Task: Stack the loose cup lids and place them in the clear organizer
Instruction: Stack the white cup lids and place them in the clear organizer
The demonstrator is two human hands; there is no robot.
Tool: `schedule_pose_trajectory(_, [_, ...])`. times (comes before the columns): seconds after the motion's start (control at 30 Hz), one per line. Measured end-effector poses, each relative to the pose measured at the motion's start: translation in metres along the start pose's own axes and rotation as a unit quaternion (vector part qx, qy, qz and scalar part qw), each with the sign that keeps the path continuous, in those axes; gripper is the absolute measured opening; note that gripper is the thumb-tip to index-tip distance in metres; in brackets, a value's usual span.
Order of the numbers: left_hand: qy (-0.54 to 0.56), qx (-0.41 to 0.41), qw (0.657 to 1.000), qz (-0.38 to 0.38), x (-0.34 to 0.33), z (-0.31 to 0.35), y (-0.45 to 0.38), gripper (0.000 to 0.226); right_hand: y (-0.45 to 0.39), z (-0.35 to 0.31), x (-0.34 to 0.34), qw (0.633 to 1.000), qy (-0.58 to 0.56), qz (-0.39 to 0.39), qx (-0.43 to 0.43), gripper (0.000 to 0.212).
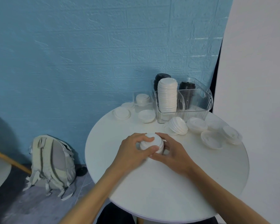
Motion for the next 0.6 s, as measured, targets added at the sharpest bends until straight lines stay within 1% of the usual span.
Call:
schedule_pose_trajectory(0.03, [-0.002,0.001,1.0,-0.004,0.0,0.0,0.0,0.044,0.0,0.0,0.0,1.0,-0.002,-0.002,0.0,0.082])
schedule_pose_trajectory(0.13, [-0.016,-0.003,1.0,-0.026,0.003,0.004,-0.003,0.028,0.001,0.0,0.0,1.0,-0.008,-0.003,-0.003,0.083])
schedule_pose_trajectory(0.23, [-0.011,0.011,0.998,-0.065,0.01,0.007,-0.011,0.022,0.0,0.001,0.002,1.0,-0.01,-0.009,-0.009,0.082])
schedule_pose_trajectory(0.3, [0.009,0.007,0.996,-0.09,0.015,0.007,-0.021,0.016,-0.001,0.001,0.003,1.0,0.002,-0.013,-0.007,0.075])
schedule_pose_trajectory(0.33, [0.021,0.001,0.996,-0.089,0.018,0.007,-0.028,0.014,-0.002,0.0,0.003,1.0,0.004,-0.014,-0.006,0.07])
schedule_pose_trajectory(0.4, [0.032,-0.007,0.999,-0.043,0.025,0.003,-0.046,0.015,-0.003,-0.002,0.004,1.0,0.005,-0.011,-0.004,0.068])
schedule_pose_trajectory(0.47, [-0.009,-0.02,0.999,0.028,0.033,-0.004,-0.068,0.022,-0.004,-0.003,0.004,1.0,0.009,-0.012,-0.007,0.07])
schedule_pose_trajectory(0.53, [-0.083,-0.031,0.992,0.088,0.04,-0.019,-0.092,0.037,-0.002,-0.003,0.004,1.0,0.007,-0.013,-0.011,0.069])
schedule_pose_trajectory(0.6, [-0.153,0.005,0.982,0.113,0.044,-0.039,-0.114,0.057,-0.001,-0.003,0.003,1.0,0.007,-0.012,-0.011,0.069])
Point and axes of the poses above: each hand's wrist, its own y-axis away from the middle knuckle, its own x-axis out of the back of the hand, z = x × y, the point moved 2 cm from there along -y, towards the middle knuckle, and after that the axes turned 5 degrees about z, right-handed, at the moved point
